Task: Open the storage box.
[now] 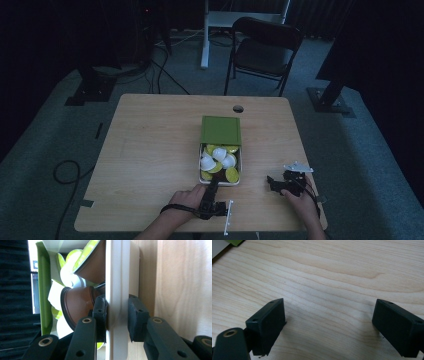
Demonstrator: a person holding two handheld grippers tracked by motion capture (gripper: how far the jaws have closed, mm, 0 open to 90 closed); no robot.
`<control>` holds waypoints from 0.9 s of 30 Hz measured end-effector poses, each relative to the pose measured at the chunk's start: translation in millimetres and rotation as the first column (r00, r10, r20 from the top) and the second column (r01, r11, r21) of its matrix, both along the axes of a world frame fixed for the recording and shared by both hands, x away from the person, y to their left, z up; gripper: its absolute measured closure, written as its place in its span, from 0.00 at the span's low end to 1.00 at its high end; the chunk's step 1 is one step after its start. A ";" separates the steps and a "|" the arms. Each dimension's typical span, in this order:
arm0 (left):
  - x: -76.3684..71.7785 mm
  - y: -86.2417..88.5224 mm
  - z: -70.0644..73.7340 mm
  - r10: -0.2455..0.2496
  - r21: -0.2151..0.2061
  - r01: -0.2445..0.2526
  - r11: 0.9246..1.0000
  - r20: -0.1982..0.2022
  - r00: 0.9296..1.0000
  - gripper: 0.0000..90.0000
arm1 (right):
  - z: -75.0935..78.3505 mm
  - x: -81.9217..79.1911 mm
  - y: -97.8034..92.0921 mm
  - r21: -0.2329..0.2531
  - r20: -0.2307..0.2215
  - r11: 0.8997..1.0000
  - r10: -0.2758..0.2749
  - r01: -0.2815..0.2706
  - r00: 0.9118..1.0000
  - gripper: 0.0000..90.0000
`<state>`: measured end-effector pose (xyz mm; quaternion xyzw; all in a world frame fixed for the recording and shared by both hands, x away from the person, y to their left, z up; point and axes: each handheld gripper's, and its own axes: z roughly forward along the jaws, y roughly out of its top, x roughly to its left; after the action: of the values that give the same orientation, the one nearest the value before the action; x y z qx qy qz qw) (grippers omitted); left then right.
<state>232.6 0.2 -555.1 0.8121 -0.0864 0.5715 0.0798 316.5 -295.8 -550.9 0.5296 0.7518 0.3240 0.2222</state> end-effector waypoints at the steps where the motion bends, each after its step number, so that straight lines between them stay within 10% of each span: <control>1: -1.6 -0.1 -0.9 -0.002 0.002 0.002 1.000 -0.005 1.000 0.80 | 0.0 0.0 0.0 0.000 0.000 1.000 0.000 0.000 1.000 0.12; 27: -16.9 -0.6 -1.2 -0.016 0.012 0.016 1.000 0.002 1.000 0.80 | 0.0 0.0 0.0 0.000 0.000 1.000 0.000 0.000 1.000 0.12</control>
<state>215.7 -0.3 -556.3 0.8112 -0.0964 0.5713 0.0793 316.5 -295.8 -550.9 0.5294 0.7519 0.3240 0.2223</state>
